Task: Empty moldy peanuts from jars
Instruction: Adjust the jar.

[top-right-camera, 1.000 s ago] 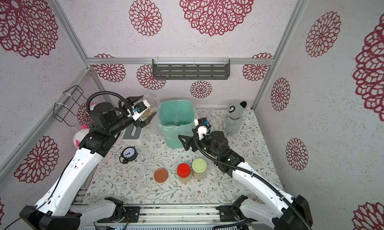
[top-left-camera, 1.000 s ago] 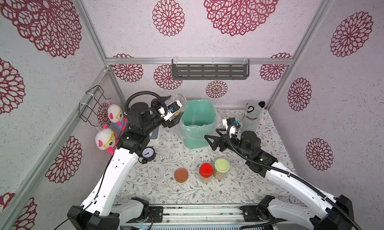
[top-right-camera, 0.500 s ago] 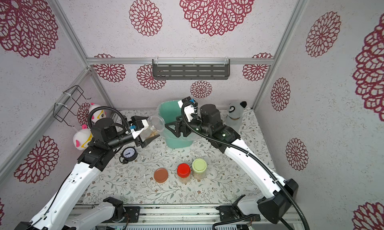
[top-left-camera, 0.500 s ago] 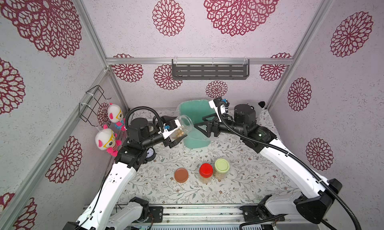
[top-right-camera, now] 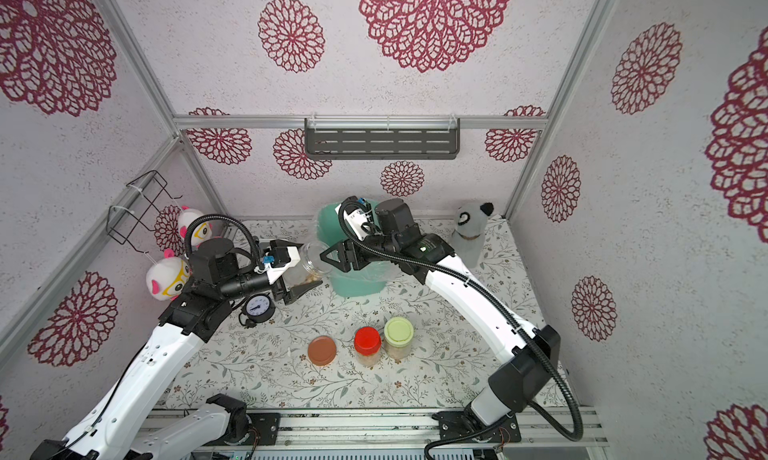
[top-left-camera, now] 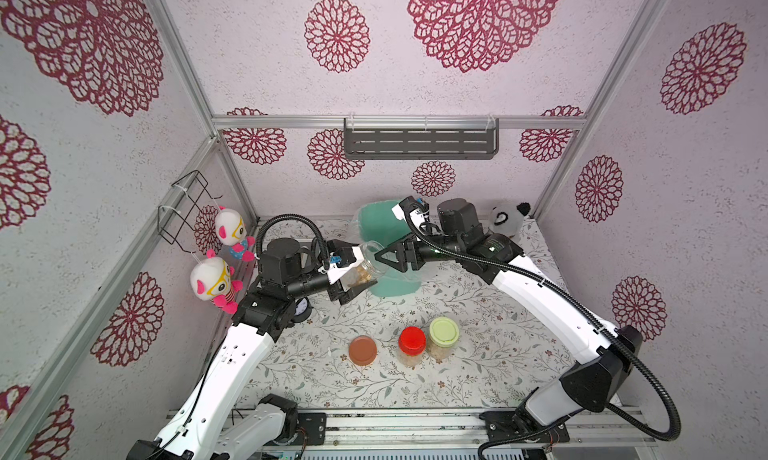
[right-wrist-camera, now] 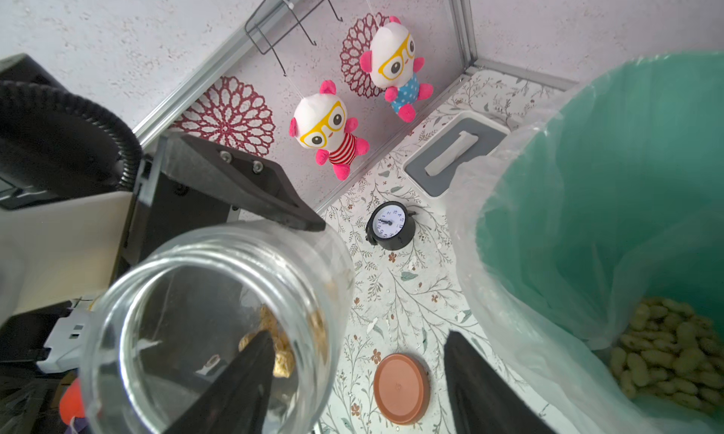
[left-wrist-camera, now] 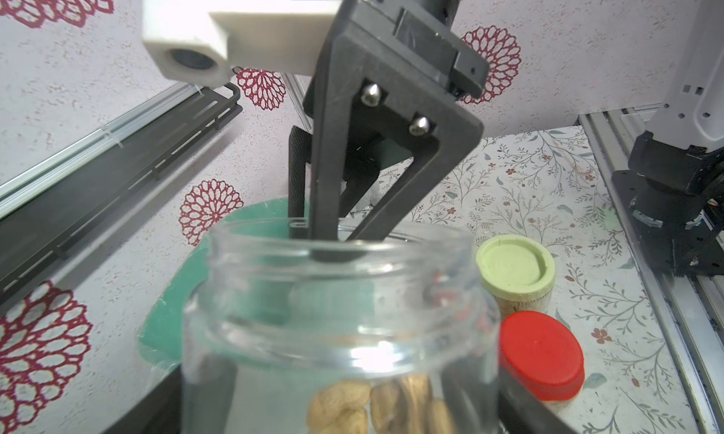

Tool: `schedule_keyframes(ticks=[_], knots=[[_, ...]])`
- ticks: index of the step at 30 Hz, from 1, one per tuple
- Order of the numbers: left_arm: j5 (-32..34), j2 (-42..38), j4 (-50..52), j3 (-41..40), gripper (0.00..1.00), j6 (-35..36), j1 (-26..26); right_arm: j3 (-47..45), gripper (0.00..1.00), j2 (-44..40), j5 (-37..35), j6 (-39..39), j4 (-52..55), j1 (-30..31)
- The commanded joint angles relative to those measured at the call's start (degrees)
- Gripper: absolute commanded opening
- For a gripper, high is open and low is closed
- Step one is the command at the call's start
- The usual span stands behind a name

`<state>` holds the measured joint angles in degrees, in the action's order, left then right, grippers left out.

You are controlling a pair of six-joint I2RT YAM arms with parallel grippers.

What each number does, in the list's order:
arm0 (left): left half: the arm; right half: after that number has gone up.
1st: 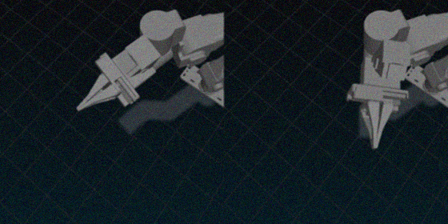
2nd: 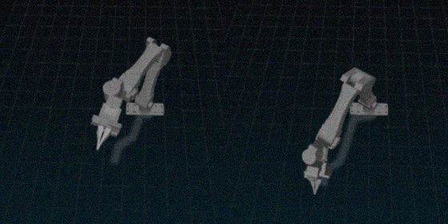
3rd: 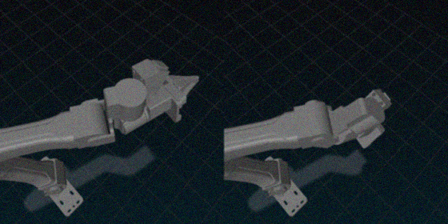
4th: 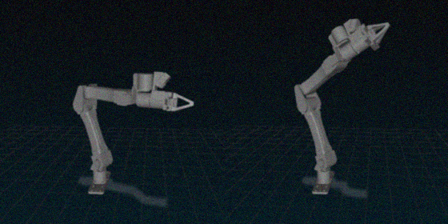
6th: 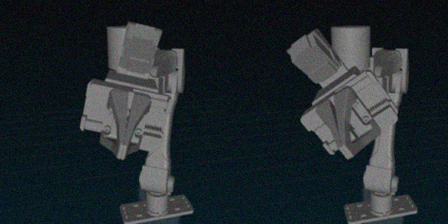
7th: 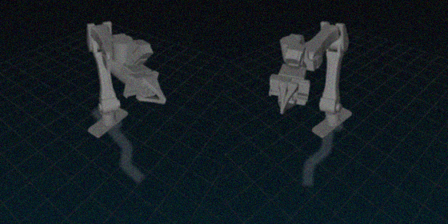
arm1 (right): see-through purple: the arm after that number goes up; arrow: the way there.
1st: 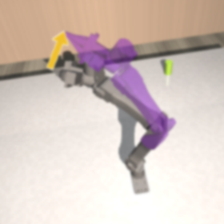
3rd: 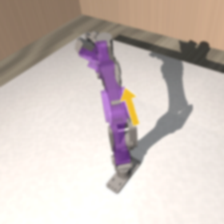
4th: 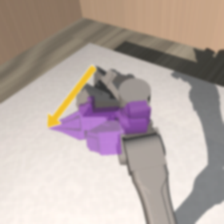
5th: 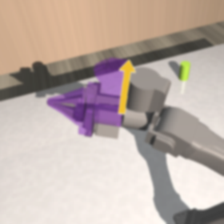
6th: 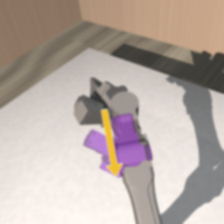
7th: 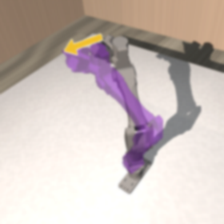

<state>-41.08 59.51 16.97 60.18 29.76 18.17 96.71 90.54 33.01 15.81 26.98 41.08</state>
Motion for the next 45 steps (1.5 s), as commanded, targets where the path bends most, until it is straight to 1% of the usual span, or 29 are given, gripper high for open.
schedule_keyframes(ticks=[1, 3, 6, 13, 15, 17, 19, 20, 22, 23, 25, 26, 30, 31, 33, 34, 35, 36, 45], knots=[[0.1, 0.7, -1.8, 2.7, 0.00, 1.2, 0.7, 3.7, 0.65, 1.1, -2.7, -2.5, 5.9, 1.6], [2.2, 1.2, -1.6, 3.5, 0.00, 2.2, 1.5, 4.4, 0.63, 1.6, -3.9, -3.0, 6.9, 2.2], [4.4, 1.7, -1.4, 4.4, 0.00, 3.4, 2.6, 5.3, 0.57, 2.3, -4.9, -3.3, 7.9, 2.8], [6.0, 2.3, -1.0, 4.9, 0.00, 4.9, 4.0, 7.1, 0.39, 4.1, -5.1, -3.2, 9.7, 3.5], [6.6, 2.3, -1.0, 4.8, 0.00, 5.1, 4.0, 6.9, 0.33, 4.2, -5.2, -3.1, 9.7, 3.6], [7.1, 2.3, -1.0, 4.6, 0.07, 5.3, 4.0, 6.7, 0.26, 4.0, -5.5, -2.9, 9.4, 3.6], [8.0, 2.2, -0.9, 4.2, 0.10, 5.7, 4.0, 6.2, 0.21, 3.4, -5.7, -2.8, 8.4, 3.6], [8.4, 2.3, -0.7, 4.1, 0.13, 5.8, 4.0, 5.8, 0.18, 3.1, -6.0, -2.8, 7.8, 3.6], [9.1, 2.1, -0.8, 3.4, 0.25, 6.0, 4.0, 5.3, 0.12, 2.5, -6.5, -2.6, 6.8, 3.6], [9.5, 2.0, -0.8, 3.1, 0.30, 6.1, 4.0, 5.0, 0.10, 2.2, -6.6, -2.6, 6.4, 3.6], [9.9, 1.8, -0.7, 2.3, 0.35, 6.1, 4.0, 3.9, 0.02, 1.4, -6.6, -2.3, 5.0, 3.6], [10.0, 1.8, -0.7, 2.0, 0.37, 6.1, 4.0, 3.4, 0.00, 1.2, -6.6, -2.2, 4.5, 3.6], [10.0, 1.9, -0.6, 1.0, 0.50, 5.9, 4.0, 2.2, 0.00, 0.4, -6.9, -1.7, 3.5, 3.4], [10.1, 2.0, -0.7, 0.8, 0.54, 5.9, 4.0, 2.0, 0.00, 0.2, -7.0, -1.6, 3.3, 3.3], [10.3, 2.0, -0.7, 0.2, 0.83, 5.8, 3.9, 1.5, 0.00, -0.3, -7.1, -1.4, 2.9, 3.1], [10.3, 2.1, -0.6, 0.0, 0.89, 5.8, 3.8, 1.3, 0.00, -0.5, -7.1, -1.4, 2.8, 3.0], [10.3, 1.9, -0.7, -0.3, 0.91, 5.8, 3.6, 1.1, 0.00, -0.7, -7.0, -1.4, 2.7, 2.9], [10.4, 1.9, -0.8, -0.6, 0.98, 5.7, 3.6, 0.9, 0.00, -1.0, -7.1, -1.3, 2.6, 2.7], [10.6, 1.6, -1.5, -3.1, 0.97, 5.7, 2.7, 0.0, 0.00, -1.8, -7.1, -1.2, 2.3, 2.2]])
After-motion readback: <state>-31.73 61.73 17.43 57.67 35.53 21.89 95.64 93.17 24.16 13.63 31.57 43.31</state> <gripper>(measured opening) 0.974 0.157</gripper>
